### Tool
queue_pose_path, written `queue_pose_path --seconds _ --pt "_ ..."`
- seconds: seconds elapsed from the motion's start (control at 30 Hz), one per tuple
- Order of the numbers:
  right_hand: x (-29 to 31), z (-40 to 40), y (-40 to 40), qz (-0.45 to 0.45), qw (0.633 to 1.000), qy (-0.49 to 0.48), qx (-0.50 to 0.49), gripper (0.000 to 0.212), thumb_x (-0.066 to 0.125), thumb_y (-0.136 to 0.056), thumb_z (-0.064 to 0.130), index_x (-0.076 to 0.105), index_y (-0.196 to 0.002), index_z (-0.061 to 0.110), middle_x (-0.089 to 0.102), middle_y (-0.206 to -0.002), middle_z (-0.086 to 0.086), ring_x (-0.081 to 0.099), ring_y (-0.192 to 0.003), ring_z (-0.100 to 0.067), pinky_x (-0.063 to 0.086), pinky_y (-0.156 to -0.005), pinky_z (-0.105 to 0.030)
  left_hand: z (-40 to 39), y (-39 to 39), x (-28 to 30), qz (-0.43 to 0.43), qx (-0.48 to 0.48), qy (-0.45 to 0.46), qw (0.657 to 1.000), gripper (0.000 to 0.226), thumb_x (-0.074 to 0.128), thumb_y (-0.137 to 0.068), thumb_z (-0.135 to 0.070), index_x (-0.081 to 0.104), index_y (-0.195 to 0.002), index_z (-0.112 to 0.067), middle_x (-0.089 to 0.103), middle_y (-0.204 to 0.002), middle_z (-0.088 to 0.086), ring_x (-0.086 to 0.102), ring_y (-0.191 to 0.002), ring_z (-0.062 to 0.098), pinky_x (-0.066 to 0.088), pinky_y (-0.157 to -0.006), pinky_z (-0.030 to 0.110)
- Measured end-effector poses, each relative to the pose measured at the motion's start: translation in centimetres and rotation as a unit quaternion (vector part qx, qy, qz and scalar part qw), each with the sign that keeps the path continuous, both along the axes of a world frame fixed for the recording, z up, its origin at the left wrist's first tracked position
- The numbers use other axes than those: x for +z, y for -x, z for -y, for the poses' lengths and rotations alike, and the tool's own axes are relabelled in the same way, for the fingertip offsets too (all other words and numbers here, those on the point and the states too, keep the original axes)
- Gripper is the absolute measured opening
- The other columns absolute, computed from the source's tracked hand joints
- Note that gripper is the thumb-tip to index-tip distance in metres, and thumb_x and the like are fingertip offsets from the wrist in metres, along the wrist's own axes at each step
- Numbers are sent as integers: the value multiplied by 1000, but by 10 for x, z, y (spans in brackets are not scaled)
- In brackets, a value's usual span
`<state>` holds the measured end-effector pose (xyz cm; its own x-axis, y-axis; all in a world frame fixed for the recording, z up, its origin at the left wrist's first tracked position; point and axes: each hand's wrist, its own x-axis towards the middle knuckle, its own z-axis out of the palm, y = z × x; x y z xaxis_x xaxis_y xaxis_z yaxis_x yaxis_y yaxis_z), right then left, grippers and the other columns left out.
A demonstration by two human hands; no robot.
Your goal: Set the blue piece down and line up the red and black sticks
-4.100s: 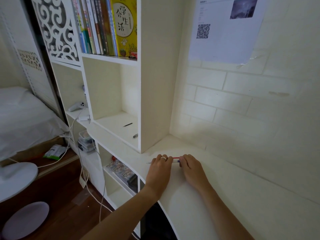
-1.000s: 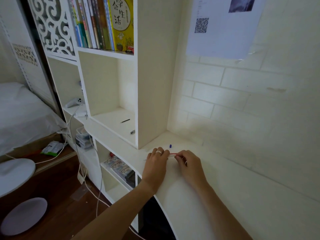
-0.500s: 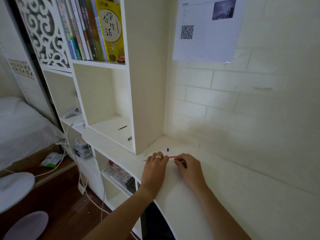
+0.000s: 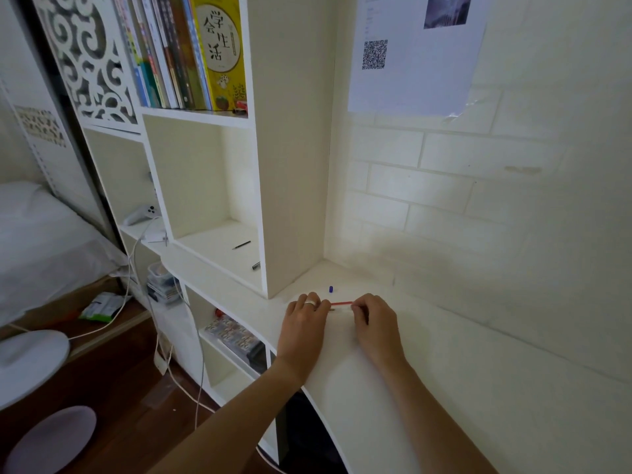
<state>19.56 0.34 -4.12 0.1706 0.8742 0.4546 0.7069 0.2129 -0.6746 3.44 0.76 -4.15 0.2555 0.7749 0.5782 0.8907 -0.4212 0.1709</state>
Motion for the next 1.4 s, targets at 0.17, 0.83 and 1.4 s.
queue_pose_path --seconds 0.17,0.83,1.4 --pt "1 8 4 66 997 -21 15 39 56 -86 3 60 -118 25 59 -113 7 54 -98 -10 48 -83 -24 2 0 1 6 7 1 1000 19 62 -85 -3 65 -99 -15 63 -99 7 57 -90 25 48 -81 36" --pt "19 -14 -46 122 977 6 -172 23 57 -87 -4 68 -88 17 57 -97 -6 59 -92 -30 44 -64 -30 2 2 1 44 65 52 996 29 48 -77 8 62 -92 -13 61 -93 7 55 -84 25 48 -76 36" --pt "17 -59 0 146 985 69 -65 23 56 -95 5 74 -105 17 59 -108 -5 60 -96 -20 47 -73 -30 -6 0 -3 38 32 39 998 27 55 -79 6 67 -93 -14 65 -95 8 57 -87 24 49 -78 34"
